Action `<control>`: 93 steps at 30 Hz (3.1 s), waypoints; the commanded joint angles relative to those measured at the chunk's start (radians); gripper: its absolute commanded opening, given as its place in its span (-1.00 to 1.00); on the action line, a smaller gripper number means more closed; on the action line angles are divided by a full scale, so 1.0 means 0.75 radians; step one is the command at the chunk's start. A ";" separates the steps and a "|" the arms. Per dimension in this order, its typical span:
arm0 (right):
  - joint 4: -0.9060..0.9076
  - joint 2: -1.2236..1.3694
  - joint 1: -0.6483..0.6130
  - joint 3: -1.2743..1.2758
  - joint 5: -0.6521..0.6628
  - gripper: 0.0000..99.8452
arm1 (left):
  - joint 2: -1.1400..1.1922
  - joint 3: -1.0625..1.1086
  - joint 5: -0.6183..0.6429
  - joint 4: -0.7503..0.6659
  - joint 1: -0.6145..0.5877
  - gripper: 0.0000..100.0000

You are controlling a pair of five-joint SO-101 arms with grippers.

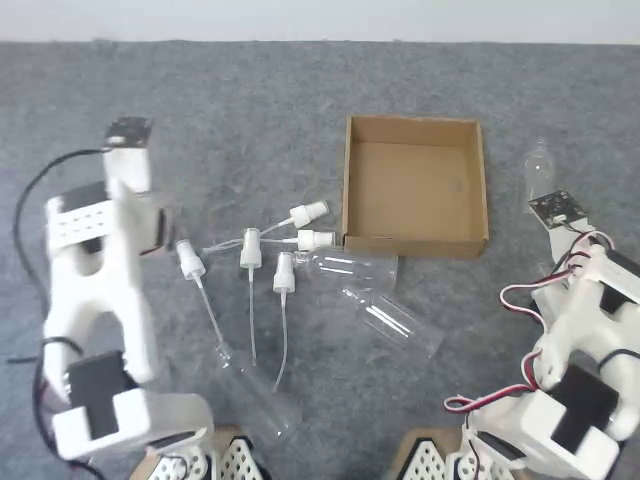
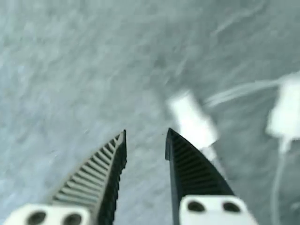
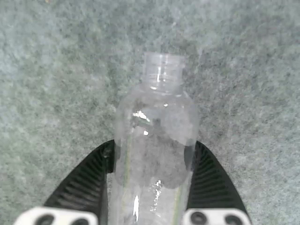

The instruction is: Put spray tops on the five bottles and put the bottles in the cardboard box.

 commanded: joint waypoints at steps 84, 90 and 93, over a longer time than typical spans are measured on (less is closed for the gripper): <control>-0.042 -0.026 0.030 -0.004 0.074 -0.44 | -1.019 0.480 0.340 -0.108 0.329 -0.95; 0.015 -0.060 -0.054 -0.082 -0.002 -0.55 | -1.080 0.645 0.342 -0.190 0.327 -0.95; 0.126 -0.097 -0.060 -0.192 -0.117 -0.52 | -1.080 0.660 0.342 -0.190 0.325 -0.95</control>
